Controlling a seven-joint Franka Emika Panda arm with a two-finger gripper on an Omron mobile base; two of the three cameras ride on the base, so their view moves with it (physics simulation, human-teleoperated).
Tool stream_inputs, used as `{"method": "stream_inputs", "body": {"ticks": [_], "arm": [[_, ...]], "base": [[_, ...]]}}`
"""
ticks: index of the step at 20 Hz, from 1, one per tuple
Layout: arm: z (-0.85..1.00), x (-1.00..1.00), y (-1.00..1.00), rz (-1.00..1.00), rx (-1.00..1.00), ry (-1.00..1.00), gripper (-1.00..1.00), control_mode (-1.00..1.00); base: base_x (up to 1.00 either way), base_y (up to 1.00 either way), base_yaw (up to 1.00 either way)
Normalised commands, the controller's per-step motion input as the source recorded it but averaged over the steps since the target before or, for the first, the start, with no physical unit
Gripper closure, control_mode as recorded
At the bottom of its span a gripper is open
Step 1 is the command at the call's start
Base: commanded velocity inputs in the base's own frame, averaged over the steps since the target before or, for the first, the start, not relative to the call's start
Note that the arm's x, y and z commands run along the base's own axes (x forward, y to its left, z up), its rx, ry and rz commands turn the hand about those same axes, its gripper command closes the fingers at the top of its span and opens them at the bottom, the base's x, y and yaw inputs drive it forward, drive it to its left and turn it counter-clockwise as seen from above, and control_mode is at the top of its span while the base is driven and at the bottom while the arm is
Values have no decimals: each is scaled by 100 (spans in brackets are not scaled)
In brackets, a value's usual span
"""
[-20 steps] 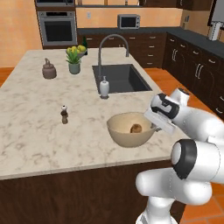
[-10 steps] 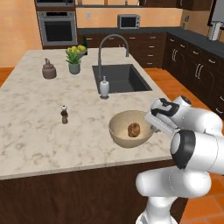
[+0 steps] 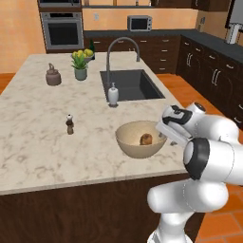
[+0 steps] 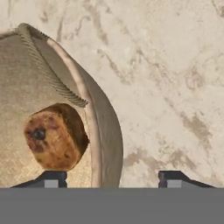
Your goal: Open the cabinet, pick up the bread from the cabinet and place it in the basket. Then move the basket to the dining counter.
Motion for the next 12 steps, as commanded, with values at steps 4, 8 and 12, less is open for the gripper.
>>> {"method": "stream_inputs", "body": {"ticks": [4, 8, 12], "arm": [[43, 1, 0, 0, -6, 11, -100, -100], [72, -19, 2, 0, -10, 0, -100, -100], [65, -85, 25, 2, -21, -1, -100, -100]], "base": [[0, 0, 0], [0, 0, 0], [0, 0, 0]]}}
